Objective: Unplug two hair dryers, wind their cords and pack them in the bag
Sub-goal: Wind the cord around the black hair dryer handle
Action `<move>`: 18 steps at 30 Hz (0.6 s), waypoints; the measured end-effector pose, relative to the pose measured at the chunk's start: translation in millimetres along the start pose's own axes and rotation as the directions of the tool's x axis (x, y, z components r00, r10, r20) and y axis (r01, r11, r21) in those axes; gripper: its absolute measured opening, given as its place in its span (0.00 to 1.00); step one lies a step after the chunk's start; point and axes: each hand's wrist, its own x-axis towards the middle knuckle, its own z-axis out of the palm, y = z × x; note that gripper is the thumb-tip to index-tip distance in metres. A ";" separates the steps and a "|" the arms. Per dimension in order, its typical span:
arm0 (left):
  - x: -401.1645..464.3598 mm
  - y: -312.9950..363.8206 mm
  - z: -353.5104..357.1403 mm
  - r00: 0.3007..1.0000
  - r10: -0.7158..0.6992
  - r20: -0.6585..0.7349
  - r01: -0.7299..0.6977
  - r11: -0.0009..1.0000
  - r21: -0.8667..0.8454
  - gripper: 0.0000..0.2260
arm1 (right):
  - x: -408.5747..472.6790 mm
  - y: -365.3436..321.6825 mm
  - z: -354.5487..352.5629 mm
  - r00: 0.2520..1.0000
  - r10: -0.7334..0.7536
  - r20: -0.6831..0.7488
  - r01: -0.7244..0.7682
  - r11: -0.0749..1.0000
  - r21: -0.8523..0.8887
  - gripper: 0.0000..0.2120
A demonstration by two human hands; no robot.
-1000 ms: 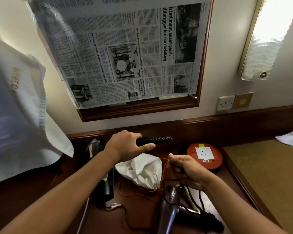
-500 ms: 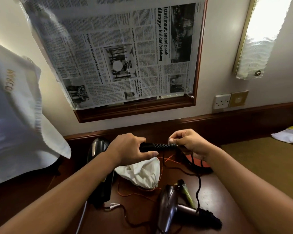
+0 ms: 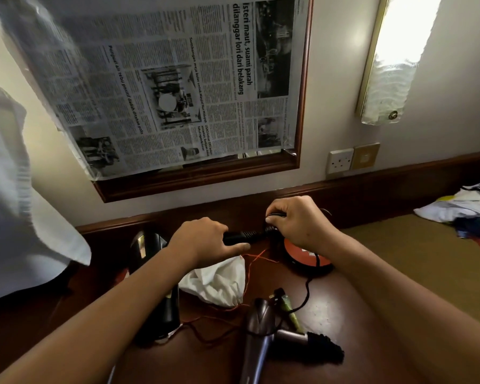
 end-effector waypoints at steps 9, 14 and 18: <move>18.8 16.0 6.9 0.998 -0.069 0.005 0.069 0.995 -0.077 0.27 | -52.5 5.7 23.8 0.985 0.108 -0.137 -0.090 0.987 0.131 0.14; 22.1 22.1 6.1 0.999 -0.044 -0.004 0.043 0.998 -0.036 0.29 | -75.9 11.9 37.4 0.967 0.256 -0.020 -0.238 0.924 0.298 0.19; 24.4 27.8 6.7 1.000 -0.021 -0.022 0.019 0.998 -0.056 0.31 | -81.9 18.7 45.5 0.959 0.284 -0.007 -0.264 0.898 0.353 0.14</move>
